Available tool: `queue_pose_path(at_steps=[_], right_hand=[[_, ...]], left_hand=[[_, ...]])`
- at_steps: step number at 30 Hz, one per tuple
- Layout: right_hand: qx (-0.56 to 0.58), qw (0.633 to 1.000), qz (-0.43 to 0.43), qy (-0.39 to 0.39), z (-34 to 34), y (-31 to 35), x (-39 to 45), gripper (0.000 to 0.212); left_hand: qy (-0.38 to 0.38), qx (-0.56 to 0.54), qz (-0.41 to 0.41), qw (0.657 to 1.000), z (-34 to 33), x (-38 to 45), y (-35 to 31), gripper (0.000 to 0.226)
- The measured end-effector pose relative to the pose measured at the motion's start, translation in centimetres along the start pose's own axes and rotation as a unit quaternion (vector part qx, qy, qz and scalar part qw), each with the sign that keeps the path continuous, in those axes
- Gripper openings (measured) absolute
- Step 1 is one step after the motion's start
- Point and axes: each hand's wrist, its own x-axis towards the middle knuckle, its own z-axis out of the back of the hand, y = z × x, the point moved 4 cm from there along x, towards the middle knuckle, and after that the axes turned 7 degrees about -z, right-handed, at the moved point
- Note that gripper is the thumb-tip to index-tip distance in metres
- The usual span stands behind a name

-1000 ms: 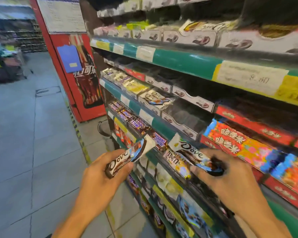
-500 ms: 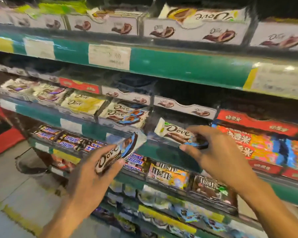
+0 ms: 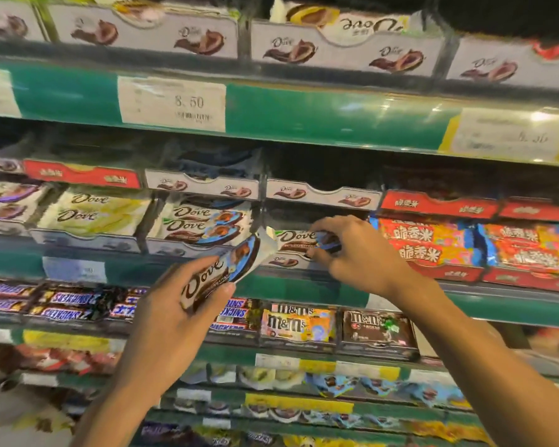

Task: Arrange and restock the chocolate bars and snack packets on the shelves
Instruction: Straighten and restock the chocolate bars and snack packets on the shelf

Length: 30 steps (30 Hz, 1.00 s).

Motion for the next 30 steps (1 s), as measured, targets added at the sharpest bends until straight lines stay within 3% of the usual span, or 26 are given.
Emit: queue_pose_path(at_steps=[7, 11, 15, 21, 30], right_hand=[[0.017, 1.000, 0.002, -0.006, -0.5, -0.3, 0.2, 0.033], [0.051, 0.999, -0.004, -0.010, -0.4, -0.3, -0.2, 0.036], [0.135, 0.987, 0.008, -0.088, 0.9, 0.3, -2.9, 0.047], [0.006, 0.981, 0.137, -0.134, 1.3, 2.0, -5.6, 0.052], [-0.052, 0.988, 0.125, -0.070, 0.4, -0.2, -3.7, 0.035]], left_hand=[[0.026, 0.044, -0.040, 0.998, -0.4, 2.1, 0.0, 0.046], [0.053, 0.044, -0.053, 0.996, -0.8, 2.9, -0.6, 0.044], [0.094, 0.086, -0.086, 0.988, -1.7, 3.8, -1.0, 0.043], [0.169, 0.160, -0.180, 0.956, -4.9, 5.6, -2.6, 0.053], [0.179, 0.164, -0.207, 0.948, -7.3, 6.6, -2.0, 0.058]])
